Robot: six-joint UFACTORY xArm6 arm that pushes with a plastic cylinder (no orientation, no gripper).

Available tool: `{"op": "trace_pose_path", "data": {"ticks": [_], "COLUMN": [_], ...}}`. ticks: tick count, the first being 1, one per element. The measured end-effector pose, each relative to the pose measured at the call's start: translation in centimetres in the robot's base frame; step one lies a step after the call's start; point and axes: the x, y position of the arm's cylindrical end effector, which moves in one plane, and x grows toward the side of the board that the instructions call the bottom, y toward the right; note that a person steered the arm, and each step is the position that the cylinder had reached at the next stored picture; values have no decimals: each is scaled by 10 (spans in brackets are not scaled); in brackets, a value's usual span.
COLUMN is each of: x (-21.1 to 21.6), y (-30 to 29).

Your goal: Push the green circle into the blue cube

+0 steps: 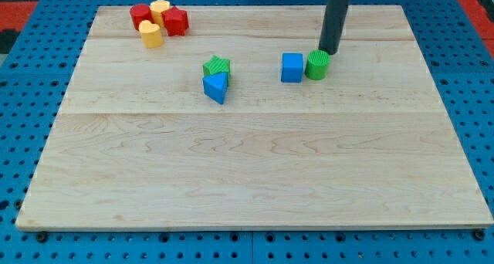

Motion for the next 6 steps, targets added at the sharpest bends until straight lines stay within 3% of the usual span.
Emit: {"op": "trace_pose_path", "data": {"ticks": [1, 2, 3, 4, 5, 6], "x": [9, 21, 40, 39, 27, 3], "y": [30, -1, -69, -112, -92, -114]}}
